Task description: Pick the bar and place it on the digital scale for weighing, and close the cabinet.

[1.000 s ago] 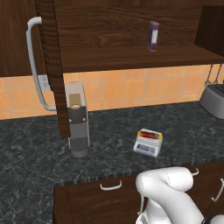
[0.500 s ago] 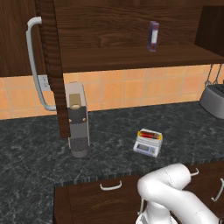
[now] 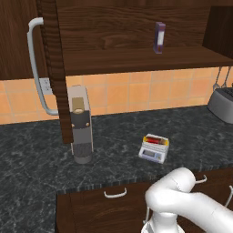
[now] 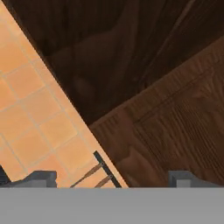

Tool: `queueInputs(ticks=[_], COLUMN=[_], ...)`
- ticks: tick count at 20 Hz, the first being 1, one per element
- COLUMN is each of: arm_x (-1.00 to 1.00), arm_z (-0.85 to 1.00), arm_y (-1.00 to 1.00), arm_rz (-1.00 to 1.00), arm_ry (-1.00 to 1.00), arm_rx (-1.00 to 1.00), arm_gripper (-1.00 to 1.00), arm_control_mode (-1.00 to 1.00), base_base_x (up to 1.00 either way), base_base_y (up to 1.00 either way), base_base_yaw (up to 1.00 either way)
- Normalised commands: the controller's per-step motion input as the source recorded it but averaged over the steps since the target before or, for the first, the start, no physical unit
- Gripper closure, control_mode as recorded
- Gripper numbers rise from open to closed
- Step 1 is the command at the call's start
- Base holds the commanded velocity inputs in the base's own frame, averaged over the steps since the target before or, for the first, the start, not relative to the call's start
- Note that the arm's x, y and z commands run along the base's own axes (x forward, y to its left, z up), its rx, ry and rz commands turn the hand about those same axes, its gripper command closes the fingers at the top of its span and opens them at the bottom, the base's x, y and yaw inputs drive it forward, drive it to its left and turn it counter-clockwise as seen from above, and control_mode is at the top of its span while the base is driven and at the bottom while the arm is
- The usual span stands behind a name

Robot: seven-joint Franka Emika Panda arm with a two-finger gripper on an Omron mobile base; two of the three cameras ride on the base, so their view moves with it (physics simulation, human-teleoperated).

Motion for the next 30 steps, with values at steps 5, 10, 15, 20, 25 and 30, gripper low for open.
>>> queueInputs(ticks=[5, 10, 15, 20, 25, 30], arm_x=[0.53, 0.35, 0.16, 0.05, 0.0, 0.0], arm_z=[-0.03, 0.1, 0.33, 0.65, 0.78, 0.63], arm_y=[0.28, 0.35, 0.85, 1.0, 1.0, 0.94], arm_rz=[0.4, 0.35, 0.25, 0.15, 0.09, 0.01], arm_ry=[-0.08, -0.24, -0.24, -0.25, -0.26, 0.08], arm_rx=[0.2, 0.11, 0.0, -0.04, -0.14, -0.2], arm_gripper=[-1.0, -1.0, -1.0, -1.0, -1.0, -1.0], arm_control_mode=[-1.0, -1.0, -1.0, -1.0, -1.0, -1.0], base_base_x=[0.0, 0.0, 0.0, 0.0, 0.0, 0.0], base_base_y=[0.0, 0.0, 0.0, 0.0, 0.0, 0.0], base_base_yaw=[0.0, 0.0, 0.0, 0.0, 0.0, 0.0])
